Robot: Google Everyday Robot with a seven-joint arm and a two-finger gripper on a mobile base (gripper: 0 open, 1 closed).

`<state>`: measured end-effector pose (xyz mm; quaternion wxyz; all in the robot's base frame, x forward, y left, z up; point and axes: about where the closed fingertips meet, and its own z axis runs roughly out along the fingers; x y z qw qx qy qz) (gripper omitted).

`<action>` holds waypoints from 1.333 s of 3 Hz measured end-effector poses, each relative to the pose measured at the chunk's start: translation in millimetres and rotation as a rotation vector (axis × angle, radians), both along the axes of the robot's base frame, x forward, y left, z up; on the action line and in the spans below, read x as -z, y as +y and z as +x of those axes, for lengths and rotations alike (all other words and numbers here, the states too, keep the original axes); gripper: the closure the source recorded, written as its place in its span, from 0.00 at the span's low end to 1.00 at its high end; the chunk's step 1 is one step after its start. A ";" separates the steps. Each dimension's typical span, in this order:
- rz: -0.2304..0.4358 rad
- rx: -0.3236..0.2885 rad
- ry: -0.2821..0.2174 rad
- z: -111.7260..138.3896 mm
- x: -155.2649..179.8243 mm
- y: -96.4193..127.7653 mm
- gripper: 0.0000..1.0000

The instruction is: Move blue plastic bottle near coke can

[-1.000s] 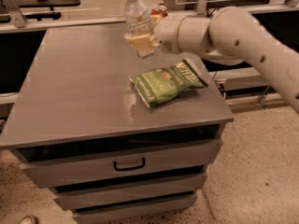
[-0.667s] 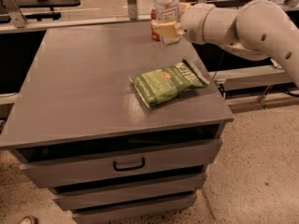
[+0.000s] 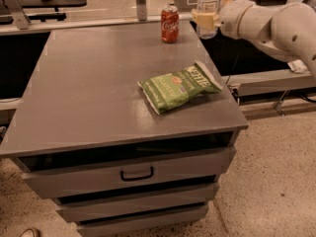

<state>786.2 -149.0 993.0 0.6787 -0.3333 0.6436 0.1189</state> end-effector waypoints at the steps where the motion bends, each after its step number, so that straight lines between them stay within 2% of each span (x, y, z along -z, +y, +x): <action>1: 0.048 0.051 0.027 30.6 16.1 -23.1 1.00; 2: 0.088 0.057 0.071 55.1 37.3 -25.4 1.00; 4: 0.174 -0.007 0.144 99.7 75.0 3.9 0.99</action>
Offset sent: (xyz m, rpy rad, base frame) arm 0.0871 -0.0337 -0.0627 0.1372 0.1254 -0.0702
